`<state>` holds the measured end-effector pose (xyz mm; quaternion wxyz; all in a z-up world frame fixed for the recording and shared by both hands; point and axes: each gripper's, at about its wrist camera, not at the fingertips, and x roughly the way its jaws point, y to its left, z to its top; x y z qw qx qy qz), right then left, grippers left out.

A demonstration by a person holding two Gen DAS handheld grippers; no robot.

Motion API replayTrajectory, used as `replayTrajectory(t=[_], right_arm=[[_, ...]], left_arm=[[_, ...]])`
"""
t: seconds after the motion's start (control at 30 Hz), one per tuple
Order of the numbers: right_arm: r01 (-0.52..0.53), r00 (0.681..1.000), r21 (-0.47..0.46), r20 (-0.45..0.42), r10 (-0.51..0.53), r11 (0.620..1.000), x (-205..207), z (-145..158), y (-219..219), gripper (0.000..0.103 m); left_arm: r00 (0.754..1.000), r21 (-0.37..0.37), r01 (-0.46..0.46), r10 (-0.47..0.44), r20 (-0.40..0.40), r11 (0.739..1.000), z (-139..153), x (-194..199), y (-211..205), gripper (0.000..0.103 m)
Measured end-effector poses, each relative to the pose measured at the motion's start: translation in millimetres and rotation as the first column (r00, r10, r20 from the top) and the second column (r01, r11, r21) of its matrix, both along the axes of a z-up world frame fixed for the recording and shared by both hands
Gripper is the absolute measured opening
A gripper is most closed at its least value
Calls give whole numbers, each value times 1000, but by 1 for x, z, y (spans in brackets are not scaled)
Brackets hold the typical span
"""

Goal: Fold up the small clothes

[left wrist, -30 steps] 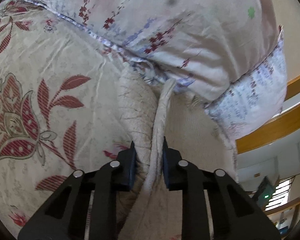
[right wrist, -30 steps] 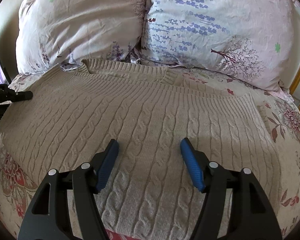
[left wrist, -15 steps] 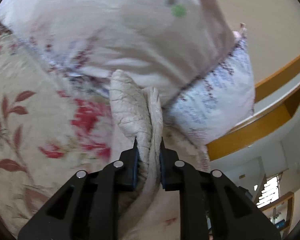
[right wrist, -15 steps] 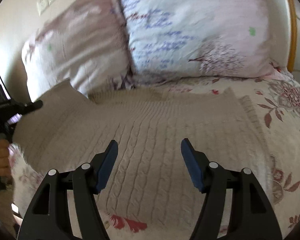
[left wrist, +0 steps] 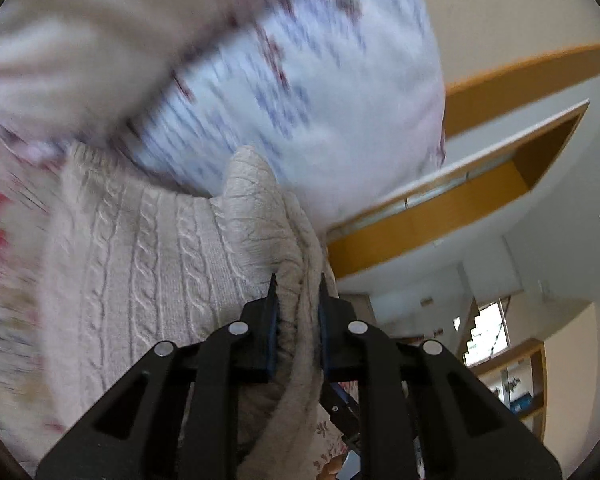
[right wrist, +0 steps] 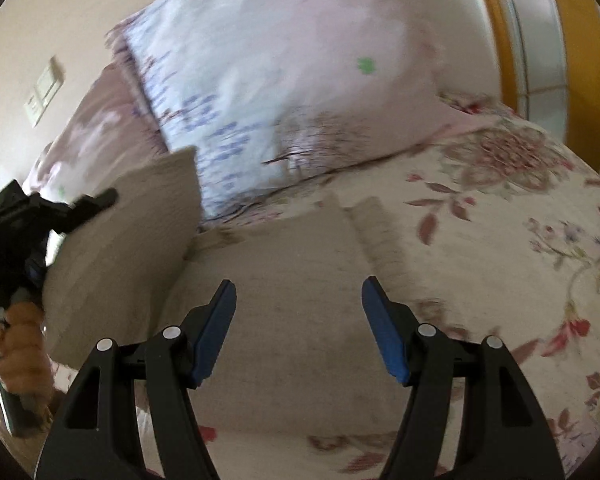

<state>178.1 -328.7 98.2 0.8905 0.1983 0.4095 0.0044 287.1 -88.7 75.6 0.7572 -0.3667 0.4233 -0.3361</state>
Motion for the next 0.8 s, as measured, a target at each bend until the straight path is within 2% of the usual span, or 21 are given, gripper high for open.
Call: replayTrajectory(t=[0.07,0.13,0.17,0.2,0.23,0.3,0.37,0.43,0.47,0.5,0.6,0.7,0.77,0.8], right_arm=[[35,999,21,-2,-35,999,-4,-2,-15,67],[65,998,53,-8,-64,997,-7,-2,-28,67],[72,997,66,-12,-71,995,-9,-2,-33,67],[76,997,85,-17,-75,994,-10,-2,-38,67],[73,997,102,-21,-71,992,-11,-1,-42,67],[51,999,142,-27,-47,988,-10,2,-48,67],[5,999,204,-42,4,979,-4,3,-48,67],[-40,996,258,-62,58,965,4,2,-44,67],[-62,993,280,-78,87,958,11,0,-40,67],[-78,989,295,-97,111,952,16,-3,-37,67],[-90,971,289,-187,149,953,33,-17,-27,67],[-85,947,274,-278,163,958,42,-32,-20,66],[-97,939,302,-288,188,948,44,-37,-19,65],[-106,938,330,-281,205,938,46,-38,-18,61]], left_arm=[[999,27,42,-42,-19,999,-12,1,-26,15],[991,54,118,-114,-73,992,-32,2,-54,18],[981,37,163,-158,-115,986,-42,3,-64,16],[969,-23,208,-209,-132,978,-48,1,-67,15],[963,-52,232,-237,-125,971,-46,0,-67,15],[966,-58,247,-250,-67,967,-33,-7,-56,22],[976,-14,215,-215,22,976,-15,-17,-31,43],[988,103,123,-132,83,987,-5,-25,-4,47],[992,162,71,-87,95,984,-4,-28,8,49],[994,214,25,-47,100,977,-5,-28,19,50],[997,307,-47,23,80,951,-18,-31,41,50],[998,351,-58,45,45,935,-38,-26,48,50],[999,350,-41,35,22,936,-52,-25,57,50],[1000,349,-31,27,15,937,-55,-24,56,50]])
